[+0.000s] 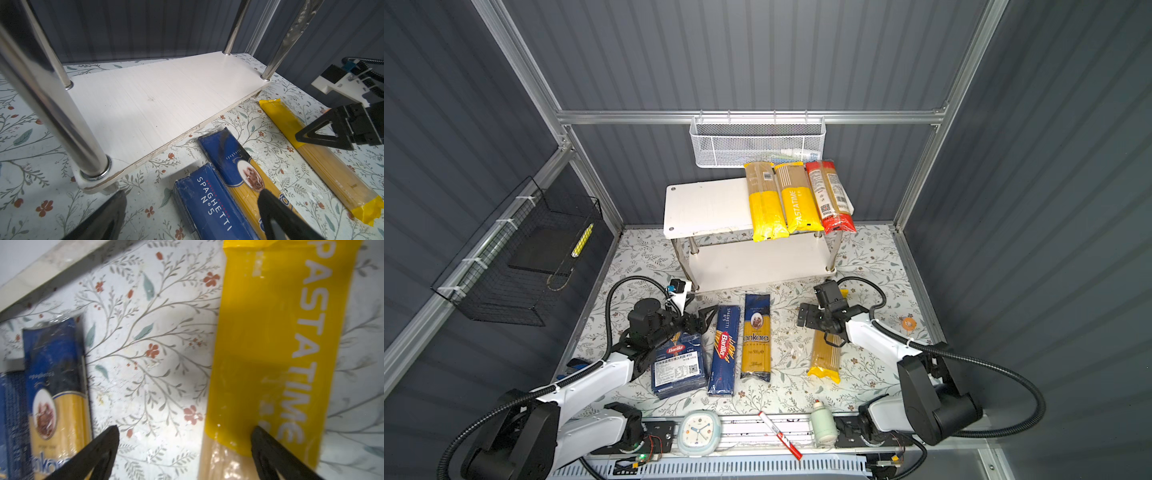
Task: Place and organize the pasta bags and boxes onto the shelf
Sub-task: 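Align the right gripper over the yellow Pastatime bag's middle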
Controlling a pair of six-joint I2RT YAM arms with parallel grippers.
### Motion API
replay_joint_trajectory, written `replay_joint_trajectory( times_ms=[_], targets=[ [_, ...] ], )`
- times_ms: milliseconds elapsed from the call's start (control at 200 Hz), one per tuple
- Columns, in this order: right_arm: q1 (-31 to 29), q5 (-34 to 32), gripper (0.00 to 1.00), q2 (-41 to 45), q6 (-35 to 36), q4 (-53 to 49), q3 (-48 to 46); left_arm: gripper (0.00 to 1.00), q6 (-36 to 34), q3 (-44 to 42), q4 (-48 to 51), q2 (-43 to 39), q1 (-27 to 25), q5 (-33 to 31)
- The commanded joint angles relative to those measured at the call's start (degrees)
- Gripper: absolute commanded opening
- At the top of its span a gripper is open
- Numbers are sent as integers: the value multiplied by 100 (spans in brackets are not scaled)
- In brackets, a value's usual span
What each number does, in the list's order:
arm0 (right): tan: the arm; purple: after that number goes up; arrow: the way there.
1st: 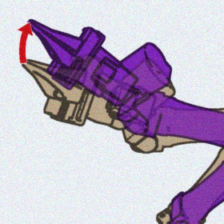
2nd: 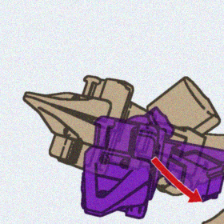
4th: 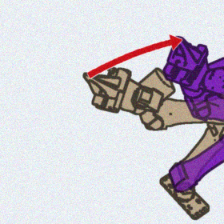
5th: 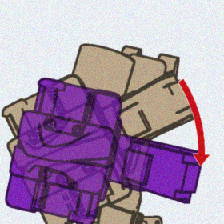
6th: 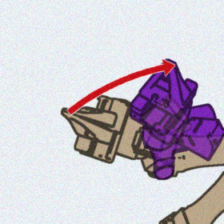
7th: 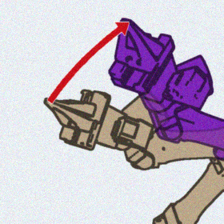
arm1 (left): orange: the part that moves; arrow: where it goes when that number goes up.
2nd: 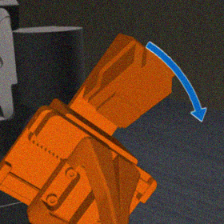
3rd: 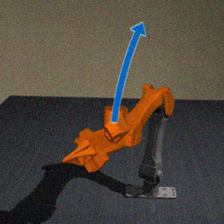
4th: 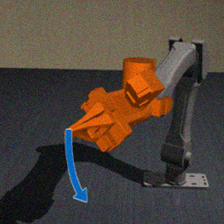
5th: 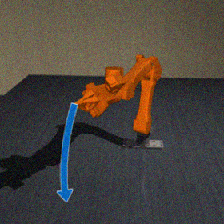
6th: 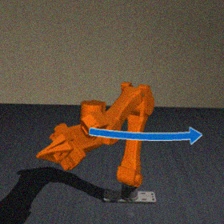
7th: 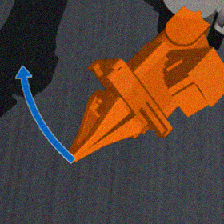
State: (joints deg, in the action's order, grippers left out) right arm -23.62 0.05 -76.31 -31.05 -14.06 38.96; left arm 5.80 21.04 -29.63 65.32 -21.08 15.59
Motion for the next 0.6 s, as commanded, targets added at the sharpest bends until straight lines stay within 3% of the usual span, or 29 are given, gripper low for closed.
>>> replay_joint_trajectory(
  times_ms=[0,105,270,425,595],
  targets=[
    [-35,-416,99,476,-55,-222,-122,99,28,74,-28,-13,-10,26],
    [155,-1005,99,767,49,-403,-192,99,26,60,-34,-57,-10,13],
    [1103,-377,99,334,10,184,-383,99,54,76,-13,-82,-10,5],
    [1133,-180,99,-645,272,58,312,99,61,32,-51,-145,-10,-16],
    [970,64,99,-996,106,278,429,99,78,54,-51,-97,-10,-4]
  ],
)
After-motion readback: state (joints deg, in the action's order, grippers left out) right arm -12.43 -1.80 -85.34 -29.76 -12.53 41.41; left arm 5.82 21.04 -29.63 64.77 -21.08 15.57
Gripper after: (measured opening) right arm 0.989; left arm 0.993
